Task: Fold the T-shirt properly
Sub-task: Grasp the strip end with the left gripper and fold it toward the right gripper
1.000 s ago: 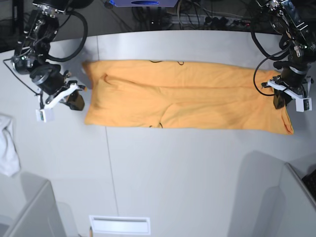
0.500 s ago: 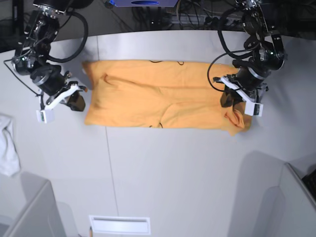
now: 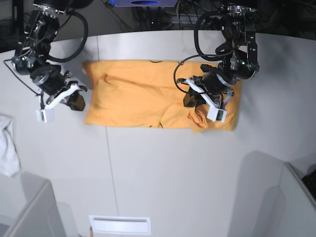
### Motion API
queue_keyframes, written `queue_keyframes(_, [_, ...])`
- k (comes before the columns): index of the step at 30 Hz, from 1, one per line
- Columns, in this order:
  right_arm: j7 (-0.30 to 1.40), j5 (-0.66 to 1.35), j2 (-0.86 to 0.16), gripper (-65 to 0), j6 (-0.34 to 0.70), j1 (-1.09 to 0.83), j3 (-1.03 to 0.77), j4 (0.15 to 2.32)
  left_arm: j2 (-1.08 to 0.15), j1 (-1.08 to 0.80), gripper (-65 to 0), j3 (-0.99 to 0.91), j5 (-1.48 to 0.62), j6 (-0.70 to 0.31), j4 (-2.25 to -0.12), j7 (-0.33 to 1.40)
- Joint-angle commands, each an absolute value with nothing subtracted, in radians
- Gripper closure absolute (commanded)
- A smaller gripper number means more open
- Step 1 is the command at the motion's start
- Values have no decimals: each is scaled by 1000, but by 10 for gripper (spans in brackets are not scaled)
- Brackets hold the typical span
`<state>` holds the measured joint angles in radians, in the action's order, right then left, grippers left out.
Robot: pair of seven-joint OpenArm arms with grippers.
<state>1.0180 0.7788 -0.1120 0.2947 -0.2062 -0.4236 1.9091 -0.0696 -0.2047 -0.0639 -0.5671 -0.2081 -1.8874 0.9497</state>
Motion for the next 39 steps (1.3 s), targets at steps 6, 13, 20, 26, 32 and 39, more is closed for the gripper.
queue_keyframes(6, [997, 796, -120, 0, 295, -196, -427, 1923, -73, -199, 0, -67, -582, -208, -1905, 929])
queue_keyframes(13, [997, 796, -120, 0, 295, -196, -427, 1923, -73, -196, 0, -65, -588, -208, -1876, 935])
queue_keyframes(20, [997, 796, -122, 0, 295, -197, -427, 1923, -71, -176, -59, -65, -588, -208, -1802, 929])
queue_keyframes(26, [997, 796, -122, 0, 295, -197, -427, 1923, -33, -165, -418, -65, -590, -208, -1801, 929])
queue_keyframes(32, [997, 796, -124, 0, 295, -196, -427, 1923, 15, -148, -535, 30, -590, -211, -1790, 929])
queue_keyframes(39, [997, 796, -120, 0, 289, -180, -437, 1908, 13, -133, -532, 96, -588, -208, -1839, 928])
